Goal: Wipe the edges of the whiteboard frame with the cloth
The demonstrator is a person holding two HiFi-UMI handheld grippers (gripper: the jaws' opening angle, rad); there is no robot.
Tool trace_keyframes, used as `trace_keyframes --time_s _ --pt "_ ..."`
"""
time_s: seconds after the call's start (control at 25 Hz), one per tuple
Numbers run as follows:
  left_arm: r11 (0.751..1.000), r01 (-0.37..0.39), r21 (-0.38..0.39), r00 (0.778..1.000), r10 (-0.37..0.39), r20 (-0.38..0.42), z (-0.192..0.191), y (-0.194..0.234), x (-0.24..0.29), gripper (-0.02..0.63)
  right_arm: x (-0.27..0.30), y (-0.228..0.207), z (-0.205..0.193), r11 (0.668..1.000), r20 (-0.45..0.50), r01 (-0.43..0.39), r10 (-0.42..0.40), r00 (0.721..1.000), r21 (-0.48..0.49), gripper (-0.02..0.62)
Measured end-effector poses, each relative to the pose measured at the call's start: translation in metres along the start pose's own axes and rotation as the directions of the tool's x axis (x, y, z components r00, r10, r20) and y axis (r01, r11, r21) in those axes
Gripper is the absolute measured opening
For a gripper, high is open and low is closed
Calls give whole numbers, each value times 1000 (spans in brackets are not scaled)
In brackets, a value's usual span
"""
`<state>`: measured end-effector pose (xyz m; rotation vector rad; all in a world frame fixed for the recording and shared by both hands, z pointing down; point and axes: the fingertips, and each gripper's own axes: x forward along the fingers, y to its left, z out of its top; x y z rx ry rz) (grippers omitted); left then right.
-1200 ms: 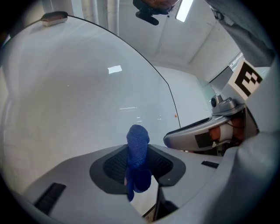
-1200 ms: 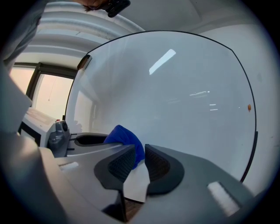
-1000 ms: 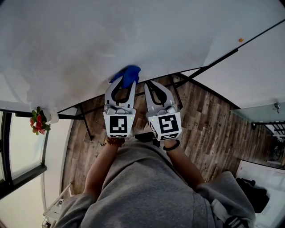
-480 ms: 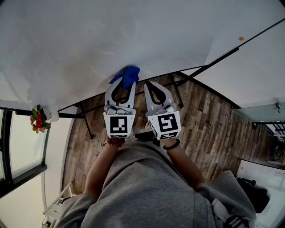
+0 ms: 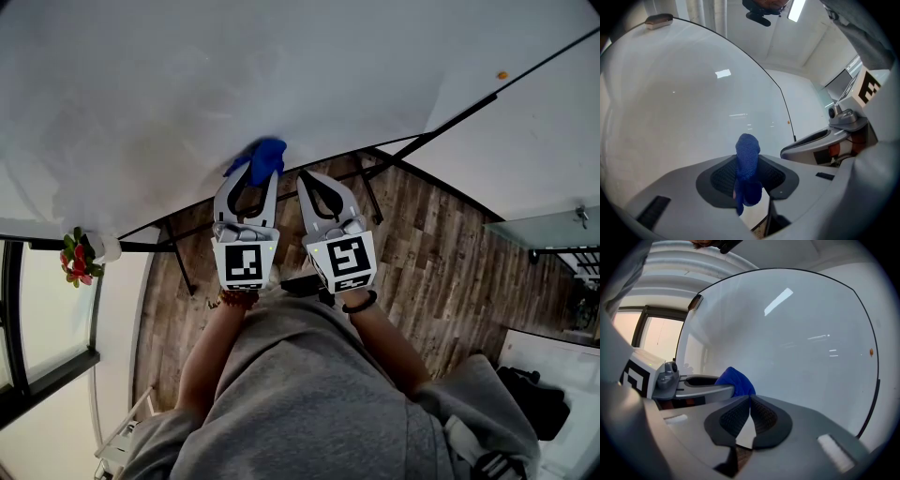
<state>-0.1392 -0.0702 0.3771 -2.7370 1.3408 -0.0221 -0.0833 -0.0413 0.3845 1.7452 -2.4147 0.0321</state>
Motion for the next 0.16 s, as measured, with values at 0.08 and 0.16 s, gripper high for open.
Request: trace_keyframes --time_s 0.08,0.16 --pt "1000 1 3 1000 -1 2 0 1 0 123 0 2 -2 1000 -5 -9 9 1000 -7 12" --pt "1000 0 7 1000 0 4 0 3 0 123 0 4 -6 1000 -10 -20 20 1000 -15 12"
